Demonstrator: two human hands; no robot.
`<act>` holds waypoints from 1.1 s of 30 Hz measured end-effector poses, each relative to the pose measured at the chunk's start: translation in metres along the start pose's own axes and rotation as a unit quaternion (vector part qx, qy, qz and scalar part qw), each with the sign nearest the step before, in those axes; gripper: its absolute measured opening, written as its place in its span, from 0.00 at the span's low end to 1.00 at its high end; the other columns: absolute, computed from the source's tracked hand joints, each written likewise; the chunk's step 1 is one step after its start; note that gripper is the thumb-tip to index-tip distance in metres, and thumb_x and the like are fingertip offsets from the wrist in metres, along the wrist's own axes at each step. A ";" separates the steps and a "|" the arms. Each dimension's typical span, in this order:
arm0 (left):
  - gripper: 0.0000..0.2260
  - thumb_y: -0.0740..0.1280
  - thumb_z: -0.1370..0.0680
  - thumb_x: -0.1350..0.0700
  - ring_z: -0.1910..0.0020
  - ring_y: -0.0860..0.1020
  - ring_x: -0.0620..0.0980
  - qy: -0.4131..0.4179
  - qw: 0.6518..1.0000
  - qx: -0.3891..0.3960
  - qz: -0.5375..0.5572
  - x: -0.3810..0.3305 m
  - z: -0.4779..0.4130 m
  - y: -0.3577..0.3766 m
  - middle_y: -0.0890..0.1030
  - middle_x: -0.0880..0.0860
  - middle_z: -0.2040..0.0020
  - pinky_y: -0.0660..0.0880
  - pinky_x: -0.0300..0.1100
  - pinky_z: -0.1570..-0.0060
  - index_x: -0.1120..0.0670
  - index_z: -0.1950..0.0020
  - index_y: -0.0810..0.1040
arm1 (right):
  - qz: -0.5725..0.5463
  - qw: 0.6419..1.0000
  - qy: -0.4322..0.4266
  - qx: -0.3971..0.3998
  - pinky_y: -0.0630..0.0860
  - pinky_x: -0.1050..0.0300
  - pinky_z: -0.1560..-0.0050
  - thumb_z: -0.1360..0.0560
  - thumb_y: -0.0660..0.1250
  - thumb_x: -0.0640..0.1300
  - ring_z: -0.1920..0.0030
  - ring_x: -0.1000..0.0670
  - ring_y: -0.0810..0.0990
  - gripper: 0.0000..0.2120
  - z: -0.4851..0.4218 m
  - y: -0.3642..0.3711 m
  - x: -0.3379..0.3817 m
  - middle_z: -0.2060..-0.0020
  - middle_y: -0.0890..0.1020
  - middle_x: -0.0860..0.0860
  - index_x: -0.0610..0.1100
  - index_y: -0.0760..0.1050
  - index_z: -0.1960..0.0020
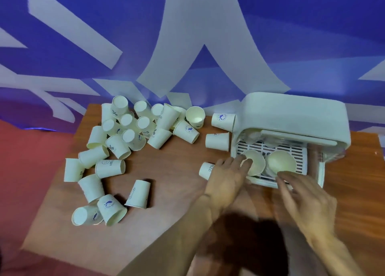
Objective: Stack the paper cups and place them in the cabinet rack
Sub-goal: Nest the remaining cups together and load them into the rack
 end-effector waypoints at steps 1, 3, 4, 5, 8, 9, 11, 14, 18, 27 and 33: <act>0.22 0.69 0.26 0.48 0.48 0.77 0.54 0.005 1.000 -0.006 0.007 0.007 0.012 -0.007 0.76 0.53 0.37 0.74 0.49 0.55 0.53 0.34 0.71 | -0.021 0.999 -0.037 -0.014 0.80 0.53 0.55 0.22 0.69 0.45 0.55 0.50 0.84 0.07 0.005 0.000 0.015 0.53 0.85 0.53 0.45 0.84 0.50; 0.24 0.69 0.26 0.45 0.47 0.76 0.52 -0.008 1.000 -0.007 0.005 0.026 0.038 -0.015 0.75 0.50 0.37 0.74 0.47 0.55 0.51 0.33 0.70 | -0.071 0.993 -0.089 0.020 0.80 0.55 0.51 0.23 0.69 0.43 0.52 0.53 0.84 0.05 0.015 0.010 0.047 0.51 0.85 0.56 0.45 0.84 0.51; 0.23 0.68 0.24 0.43 0.48 0.76 0.51 -0.030 1.000 -0.004 0.005 0.037 0.053 -0.017 0.75 0.49 0.38 0.74 0.45 0.56 0.51 0.33 0.70 | -0.085 0.989 -0.107 0.052 0.80 0.58 0.53 0.23 0.69 0.44 0.50 0.55 0.83 0.05 0.021 0.020 0.061 0.50 0.84 0.58 0.47 0.84 0.51; 0.21 0.65 0.23 0.42 0.50 0.76 0.50 -0.061 0.998 -0.001 0.007 0.049 0.068 -0.018 0.76 0.48 0.40 0.74 0.43 0.58 0.50 0.34 0.71 | -0.093 0.985 -0.115 0.085 0.79 0.61 0.55 0.23 0.69 0.45 0.50 0.56 0.82 0.05 0.025 0.032 0.074 0.49 0.83 0.59 0.48 0.84 0.50; 0.10 0.60 0.20 0.42 0.60 0.77 0.46 -0.213 0.976 0.004 0.053 0.082 0.115 -0.031 0.78 0.42 0.51 0.67 0.37 0.66 0.45 0.44 0.74 | -0.101 0.977 -0.050 0.178 0.79 0.61 0.56 0.23 0.69 0.46 0.48 0.58 0.82 0.08 0.034 0.071 0.102 0.44 0.80 0.62 0.52 0.82 0.45; 0.06 0.62 0.21 0.44 0.61 0.76 0.42 -0.289 0.953 0.001 0.096 0.091 0.131 -0.037 0.78 0.39 0.54 0.67 0.36 0.66 0.44 0.47 0.74 | -0.099 0.972 0.005 0.215 0.79 0.59 0.55 0.23 0.69 0.47 0.48 0.57 0.82 0.11 0.033 0.081 0.110 0.42 0.79 0.61 0.52 0.79 0.41; 0.04 0.66 0.23 0.47 0.61 0.77 0.39 -0.462 0.864 -0.017 0.199 0.113 0.170 -0.031 0.77 0.38 0.59 0.70 0.34 0.63 0.46 0.53 0.74 | -0.069 0.949 0.118 0.283 0.79 0.55 0.51 0.23 0.67 0.51 0.46 0.53 0.81 0.19 0.030 0.099 0.121 0.37 0.76 0.57 0.51 0.72 0.32; 0.12 0.72 0.28 0.47 0.63 0.81 0.54 -0.685 0.642 -0.054 0.340 0.139 0.209 -0.020 0.81 0.51 0.62 0.79 0.47 0.61 0.55 0.55 0.77 | 0.088 0.922 0.154 0.345 0.79 0.50 0.48 0.21 0.61 0.57 0.44 0.46 0.81 0.25 0.017 0.108 0.136 0.35 0.76 0.49 0.46 0.65 0.28; 0.13 0.76 0.28 0.54 0.70 0.76 0.56 -0.762 0.405 -0.169 0.476 0.153 0.215 -0.011 0.81 0.58 0.61 0.74 0.44 0.70 0.59 0.49 0.78 | 0.125 0.925 0.173 0.315 0.78 0.50 0.52 0.20 0.60 0.55 0.48 0.43 0.83 0.24 -0.003 0.120 0.143 0.44 0.81 0.44 0.42 0.67 0.31; 0.35 0.75 0.29 0.44 0.52 0.81 0.64 -0.817 0.244 -0.276 0.444 0.171 0.226 0.013 0.79 0.64 0.46 0.79 0.52 0.63 0.58 0.35 0.58 | 0.147 0.929 0.224 0.255 0.78 0.48 0.55 0.22 0.64 0.53 0.50 0.37 0.82 0.31 -0.038 0.151 0.143 0.46 0.80 0.37 0.33 0.61 0.29; 0.39 0.80 0.34 0.47 0.56 0.81 0.63 -0.821 0.296 -0.252 0.418 0.171 0.222 0.015 0.78 0.60 0.52 0.80 0.59 0.53 0.57 0.37 0.58 | 0.176 0.924 0.203 0.273 0.77 0.48 0.59 0.21 0.63 0.53 0.51 0.36 0.81 0.31 -0.040 0.166 0.140 0.41 0.76 0.37 0.35 0.61 0.26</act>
Point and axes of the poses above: each hand's wrist, its own z-axis away from the middle knuckle, its own y-axis out of the palm, x = y × z, the point moved 1 cm from there along -z, towards the middle knuckle
